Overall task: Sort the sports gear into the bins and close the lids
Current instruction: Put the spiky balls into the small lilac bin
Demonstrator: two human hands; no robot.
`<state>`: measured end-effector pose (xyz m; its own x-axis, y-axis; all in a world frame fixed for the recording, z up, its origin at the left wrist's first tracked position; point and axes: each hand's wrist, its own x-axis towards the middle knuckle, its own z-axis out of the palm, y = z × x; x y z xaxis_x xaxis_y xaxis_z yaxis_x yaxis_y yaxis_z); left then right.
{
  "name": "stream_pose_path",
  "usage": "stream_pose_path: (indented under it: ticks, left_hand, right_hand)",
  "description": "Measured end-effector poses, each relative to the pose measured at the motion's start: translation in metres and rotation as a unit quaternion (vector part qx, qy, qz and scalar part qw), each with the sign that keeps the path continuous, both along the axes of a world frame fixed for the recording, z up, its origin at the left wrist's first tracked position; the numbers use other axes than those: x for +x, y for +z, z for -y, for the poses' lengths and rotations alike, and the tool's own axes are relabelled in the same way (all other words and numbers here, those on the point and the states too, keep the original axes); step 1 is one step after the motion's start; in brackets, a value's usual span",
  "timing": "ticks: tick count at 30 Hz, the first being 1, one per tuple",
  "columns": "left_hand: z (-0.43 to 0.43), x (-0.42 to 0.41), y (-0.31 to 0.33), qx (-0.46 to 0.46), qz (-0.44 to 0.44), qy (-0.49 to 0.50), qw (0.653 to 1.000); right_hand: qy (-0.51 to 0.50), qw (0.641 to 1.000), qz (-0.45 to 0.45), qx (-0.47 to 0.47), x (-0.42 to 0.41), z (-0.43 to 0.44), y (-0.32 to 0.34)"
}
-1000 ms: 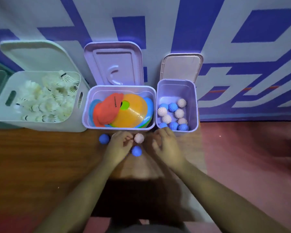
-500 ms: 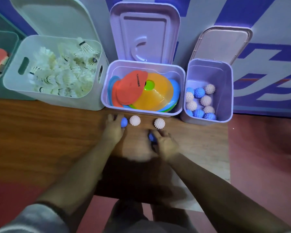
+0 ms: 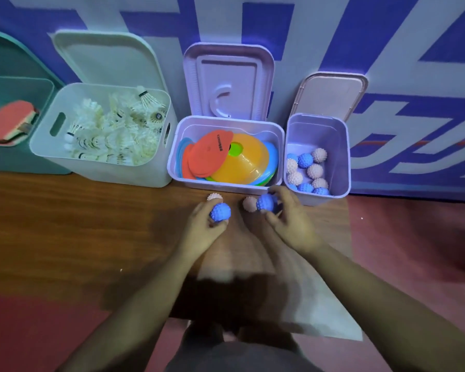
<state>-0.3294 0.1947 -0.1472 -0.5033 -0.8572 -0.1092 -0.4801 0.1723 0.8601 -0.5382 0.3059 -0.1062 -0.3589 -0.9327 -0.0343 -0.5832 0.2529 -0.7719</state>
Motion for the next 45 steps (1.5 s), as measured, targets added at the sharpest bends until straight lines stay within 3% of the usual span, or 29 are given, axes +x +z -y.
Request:
stream_pose_path:
  ticks: [5,11,16,19,23,27,32,35,40,45]
  left_hand:
    - [0.010,-0.086,0.045,-0.031,-0.030,-0.045,0.998]
    - [0.019,-0.185,0.050,-0.096,0.069,-0.126,0.985]
    - [0.022,-0.213,0.022,-0.147,0.173,-0.172,0.958]
    - [0.021,-0.203,0.024,-0.117,0.111,-0.187,0.969]
    - [0.009,-0.145,0.022,-0.088,0.039,-0.125,0.987]
    - [0.007,-0.069,0.000,-0.085,0.102,-0.051,0.990]
    - [0.031,-0.031,-0.029,-0.063,0.195,0.024,0.979]
    - [0.044,-0.033,-0.041,-0.041,0.202,0.010,0.978]
    - [0.057,-0.035,-0.060,-0.034,0.257,-0.075,0.963]
    - [0.057,-0.029,-0.070,-0.055,0.247,-0.091,0.963]
  right_hand:
    - [-0.132,0.990,-0.045,0.015,-0.074,0.003,0.037]
    - [-0.136,0.979,-0.100,0.113,-0.134,0.008,0.016]
    - [-0.126,0.975,-0.118,0.140,-0.141,0.016,-0.007]
    - [-0.131,0.980,-0.113,0.103,-0.135,0.011,-0.003]
    - [-0.119,0.991,-0.056,0.038,-0.107,-0.004,0.016]
    - [-0.039,0.998,-0.039,0.015,-0.071,-0.007,0.014]
    - [0.081,0.990,-0.060,0.100,-0.024,0.018,-0.020]
    - [0.110,0.978,-0.078,0.162,0.000,0.041,-0.049]
    - [0.139,0.938,-0.192,0.252,0.015,0.062,-0.092]
    - [0.089,0.942,-0.256,0.197,0.020,0.066,-0.109]
